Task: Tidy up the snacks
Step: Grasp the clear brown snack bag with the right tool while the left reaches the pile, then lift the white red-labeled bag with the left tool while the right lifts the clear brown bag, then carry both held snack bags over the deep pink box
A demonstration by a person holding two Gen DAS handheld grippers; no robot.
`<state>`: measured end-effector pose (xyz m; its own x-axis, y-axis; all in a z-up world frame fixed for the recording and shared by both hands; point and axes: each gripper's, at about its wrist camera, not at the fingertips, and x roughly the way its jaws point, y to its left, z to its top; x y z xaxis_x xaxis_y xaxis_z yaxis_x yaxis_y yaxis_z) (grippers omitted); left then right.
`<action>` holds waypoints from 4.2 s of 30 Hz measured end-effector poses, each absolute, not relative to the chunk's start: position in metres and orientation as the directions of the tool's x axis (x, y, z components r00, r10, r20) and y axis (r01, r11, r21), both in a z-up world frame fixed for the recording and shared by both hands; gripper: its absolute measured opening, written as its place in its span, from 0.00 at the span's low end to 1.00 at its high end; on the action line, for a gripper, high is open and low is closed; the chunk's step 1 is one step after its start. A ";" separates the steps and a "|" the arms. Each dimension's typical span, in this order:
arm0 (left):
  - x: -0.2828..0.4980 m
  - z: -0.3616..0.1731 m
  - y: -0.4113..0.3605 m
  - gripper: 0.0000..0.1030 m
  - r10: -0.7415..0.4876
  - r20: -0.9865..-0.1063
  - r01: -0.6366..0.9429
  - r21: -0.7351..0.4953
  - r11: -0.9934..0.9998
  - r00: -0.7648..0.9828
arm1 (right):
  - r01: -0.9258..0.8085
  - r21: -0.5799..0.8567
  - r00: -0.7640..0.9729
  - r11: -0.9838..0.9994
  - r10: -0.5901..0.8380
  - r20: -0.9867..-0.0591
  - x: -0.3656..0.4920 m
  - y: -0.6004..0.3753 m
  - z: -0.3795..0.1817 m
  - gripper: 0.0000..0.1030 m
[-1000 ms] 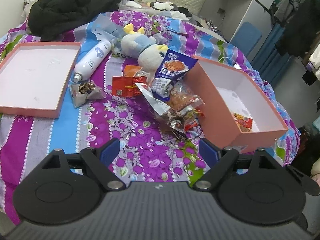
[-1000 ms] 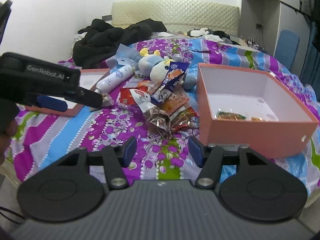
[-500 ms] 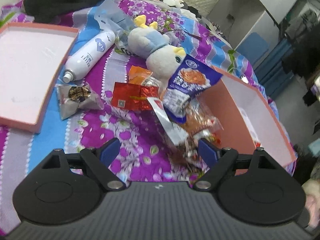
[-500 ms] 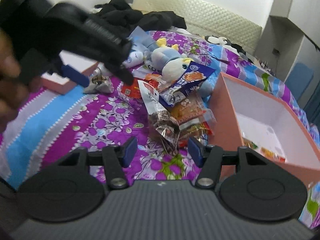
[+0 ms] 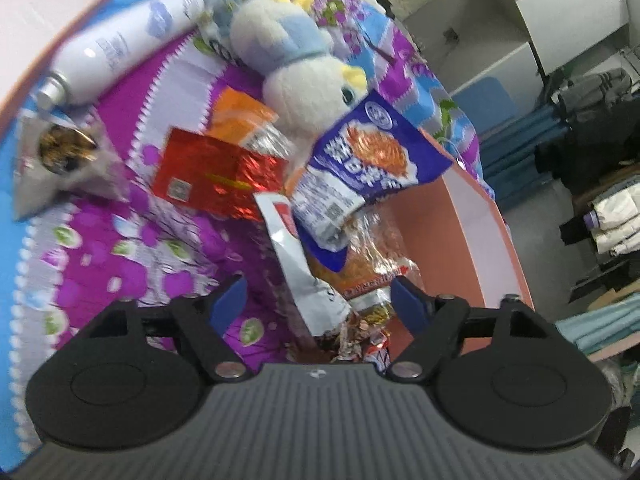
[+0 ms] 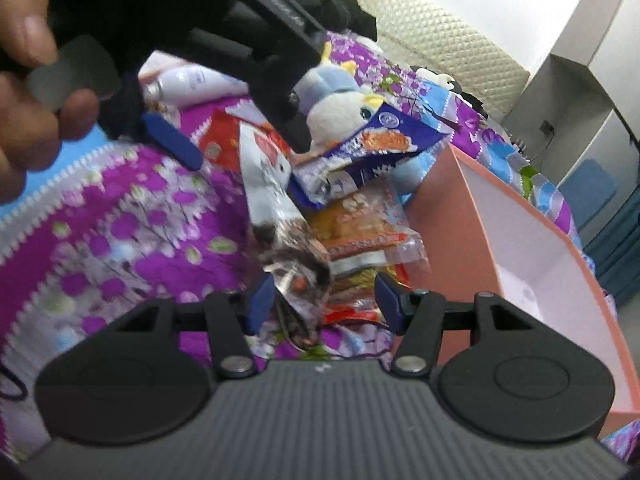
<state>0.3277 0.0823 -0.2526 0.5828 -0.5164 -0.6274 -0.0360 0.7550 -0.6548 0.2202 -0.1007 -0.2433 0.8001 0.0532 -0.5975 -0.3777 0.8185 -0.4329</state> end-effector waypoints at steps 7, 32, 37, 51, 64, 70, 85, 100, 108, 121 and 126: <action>0.338 -0.279 0.060 0.39 -0.550 -0.658 -0.037 -0.658 0.753 0.514 | -0.327 -0.387 0.794 0.862 0.029 -0.607 0.215 -0.116 -0.251 0.52; 0.286 -0.243 0.125 0.29 -0.431 -0.689 -0.081 -0.577 0.813 0.582 | -0.066 -0.162 0.734 0.985 -0.062 -0.677 0.266 -0.117 -0.277 0.41; 0.282 -0.246 0.130 0.29 -0.428 -0.693 -0.089 -0.577 0.812 0.580 | -0.025 -0.074 0.732 0.997 -0.033 -0.680 0.276 -0.124 -0.281 0.48; 0.245 -0.236 0.139 0.28 -0.406 -0.709 -0.128 -0.569 0.812 0.576 | -0.073 0.057 0.735 0.996 0.093 -0.672 0.260 -0.130 -0.260 0.15; 0.181 -0.220 0.148 0.28 -0.365 -0.723 -0.164 -0.547 0.821 0.587 | -0.136 0.177 0.663 0.975 0.223 -0.715 0.183 -0.136 -0.239 0.14; 0.163 -0.225 0.149 0.29 -0.328 -0.747 -0.188 -0.513 0.837 0.579 | -0.164 0.265 0.616 0.950 0.308 -0.725 0.158 -0.140 -0.239 0.14; 0.147 -0.228 0.164 0.79 -0.225 -0.796 -0.297 -0.448 0.844 0.561 | -0.241 0.137 0.597 0.961 0.258 -0.759 0.143 -0.138 -0.256 0.71; 0.139 -0.234 0.132 0.84 -0.213 -0.795 -0.266 -0.422 0.867 0.568 | -0.488 -0.075 0.678 0.870 0.323 -0.661 0.157 -0.116 -0.258 0.73; 0.146 -0.247 0.120 0.74 -0.165 -0.803 -0.244 -0.359 0.901 0.572 | -0.485 -0.023 0.635 0.874 0.334 -0.697 0.184 -0.124 -0.282 0.75; 0.149 -0.237 0.104 0.49 -0.189 -0.769 -0.144 -0.343 0.928 0.610 | -0.476 -0.049 0.631 0.878 0.302 -0.715 0.183 -0.119 -0.266 0.53; 0.146 -0.218 0.101 0.48 -0.192 -0.761 -0.119 -0.333 0.935 0.620 | -0.415 0.055 0.626 0.908 0.329 -0.707 0.180 -0.136 -0.252 0.53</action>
<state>0.1461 0.1007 -0.2177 0.6199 -0.1920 -0.7608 -0.1194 0.9352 -0.3333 0.1802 -0.1356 -0.2521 0.6259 0.3289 -0.7071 -0.4150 0.9082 0.0551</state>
